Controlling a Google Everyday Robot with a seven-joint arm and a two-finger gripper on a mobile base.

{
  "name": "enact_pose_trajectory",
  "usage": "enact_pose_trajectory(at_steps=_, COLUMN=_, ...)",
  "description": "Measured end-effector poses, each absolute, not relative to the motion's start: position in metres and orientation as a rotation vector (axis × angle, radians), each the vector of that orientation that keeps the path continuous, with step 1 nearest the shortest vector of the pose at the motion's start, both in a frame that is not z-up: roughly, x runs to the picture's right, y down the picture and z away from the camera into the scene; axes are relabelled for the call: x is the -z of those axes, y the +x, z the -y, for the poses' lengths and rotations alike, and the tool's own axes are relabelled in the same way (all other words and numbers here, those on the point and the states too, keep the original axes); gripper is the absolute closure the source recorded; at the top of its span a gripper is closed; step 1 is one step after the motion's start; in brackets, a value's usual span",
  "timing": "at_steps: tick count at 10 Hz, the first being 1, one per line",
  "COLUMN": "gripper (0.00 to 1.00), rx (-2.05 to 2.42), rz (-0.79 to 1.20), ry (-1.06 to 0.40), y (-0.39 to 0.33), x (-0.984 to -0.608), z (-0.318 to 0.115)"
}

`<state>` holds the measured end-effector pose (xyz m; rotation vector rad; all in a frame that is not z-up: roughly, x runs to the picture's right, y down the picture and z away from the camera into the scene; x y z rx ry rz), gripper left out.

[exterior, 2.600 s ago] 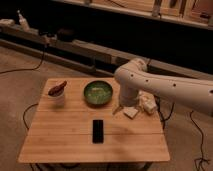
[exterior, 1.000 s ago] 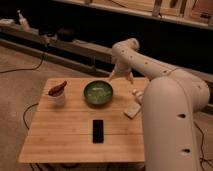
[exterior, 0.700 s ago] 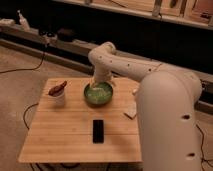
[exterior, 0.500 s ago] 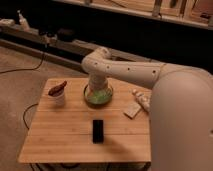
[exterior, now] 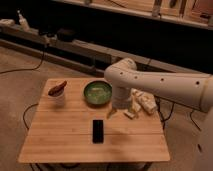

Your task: Move the arm in a circular motion

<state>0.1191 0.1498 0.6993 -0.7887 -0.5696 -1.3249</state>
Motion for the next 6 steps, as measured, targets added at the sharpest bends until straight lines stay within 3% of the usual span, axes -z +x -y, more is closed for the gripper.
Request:
enact_pose_trajectory(at_steps=3, gripper=0.2, rx=1.108, rz=0.509, ry=-0.783, y=0.194, x=-0.716, z=-0.144)
enact_pose_trajectory(at_steps=6, gripper=0.2, rx=1.034, rz=0.386, ry=-0.628, y=0.271, x=-0.764, z=-0.073)
